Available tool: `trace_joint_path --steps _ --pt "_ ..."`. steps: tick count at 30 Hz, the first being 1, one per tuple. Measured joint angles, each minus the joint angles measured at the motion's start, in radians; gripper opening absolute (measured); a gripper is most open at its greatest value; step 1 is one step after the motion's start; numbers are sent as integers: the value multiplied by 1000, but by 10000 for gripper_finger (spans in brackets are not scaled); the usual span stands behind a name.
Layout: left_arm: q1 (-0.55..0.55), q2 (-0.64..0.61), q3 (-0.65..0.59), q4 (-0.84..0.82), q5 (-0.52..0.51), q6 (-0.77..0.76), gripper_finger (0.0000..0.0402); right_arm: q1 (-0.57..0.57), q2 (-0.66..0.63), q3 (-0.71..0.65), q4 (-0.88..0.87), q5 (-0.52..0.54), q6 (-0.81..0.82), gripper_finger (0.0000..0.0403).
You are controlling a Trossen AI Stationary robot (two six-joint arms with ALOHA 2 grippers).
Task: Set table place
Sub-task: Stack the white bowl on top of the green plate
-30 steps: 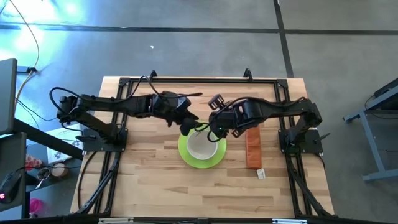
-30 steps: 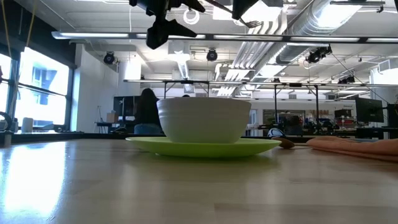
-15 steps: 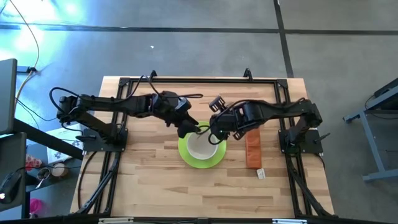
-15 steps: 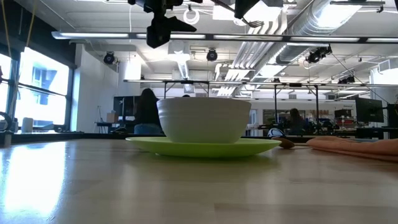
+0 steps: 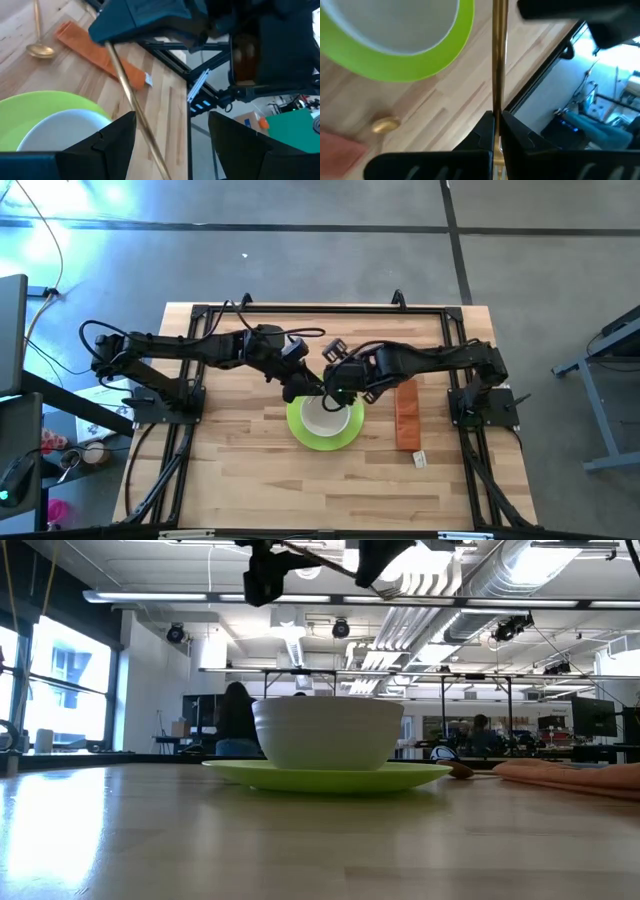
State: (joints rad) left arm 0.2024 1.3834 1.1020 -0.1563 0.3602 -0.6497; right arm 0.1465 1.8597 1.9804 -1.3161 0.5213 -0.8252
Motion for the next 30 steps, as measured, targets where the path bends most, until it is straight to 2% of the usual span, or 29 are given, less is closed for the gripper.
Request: trace_joint_path --steps 4,8,13,17,22,23,30 --pt "-2 12 1 -36 -1 10 239 -13 8 0 69 -1 -72 0" --pt "-2 27 1 -75 -15 17 239 -21 5 0 95 -1 -76 0" --pt "-1 28 1 -84 -82 35 225 -22 1 0 82 -12 -64 0" --pt "0 28 1 -81 -99 41 162 -22 1 0 78 -30 -36 0" --pt "0 28 1 -90 -120 61 33 -22 0 0 75 -31 -38 0" --pt "0 29 -3 -100 -127 65 20 -22 -1 1 76 -33 -37 0" --pt "0 29 -1 -120 -156 70 10 -22 -1 1 77 -30 -3 0"
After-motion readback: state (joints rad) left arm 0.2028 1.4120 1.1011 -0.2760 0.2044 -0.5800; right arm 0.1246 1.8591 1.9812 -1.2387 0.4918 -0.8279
